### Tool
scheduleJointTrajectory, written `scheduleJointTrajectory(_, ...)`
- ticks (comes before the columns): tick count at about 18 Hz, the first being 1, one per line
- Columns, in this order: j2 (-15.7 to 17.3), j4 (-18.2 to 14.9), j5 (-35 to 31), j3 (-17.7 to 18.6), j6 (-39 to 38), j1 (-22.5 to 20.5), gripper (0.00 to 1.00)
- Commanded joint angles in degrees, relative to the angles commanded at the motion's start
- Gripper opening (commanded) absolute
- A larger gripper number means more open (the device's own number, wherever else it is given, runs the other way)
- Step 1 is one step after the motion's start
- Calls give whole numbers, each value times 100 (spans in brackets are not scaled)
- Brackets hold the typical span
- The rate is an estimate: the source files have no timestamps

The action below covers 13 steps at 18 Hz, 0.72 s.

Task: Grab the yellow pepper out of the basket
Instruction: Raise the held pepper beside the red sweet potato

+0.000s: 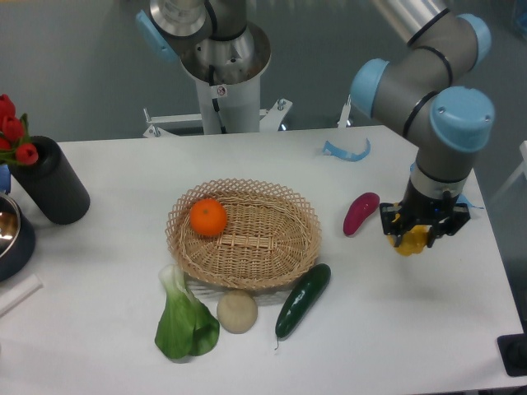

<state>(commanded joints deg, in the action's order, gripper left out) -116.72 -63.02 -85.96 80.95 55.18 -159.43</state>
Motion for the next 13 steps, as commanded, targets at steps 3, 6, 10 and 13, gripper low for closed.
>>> scheduleJointTrajectory(3, 17, -53, -149, -9, 510, -88, 30)
scheduleJointTrajectory(6, 44, -79, -237, -53, 950, -115, 30)
scheduleJointTrajectory(10, 79, -79, -360, -44, 1188, -184, 30)
scheduleJointTrajectory(13, 53, -105, -378, -53, 1477, -334, 30)
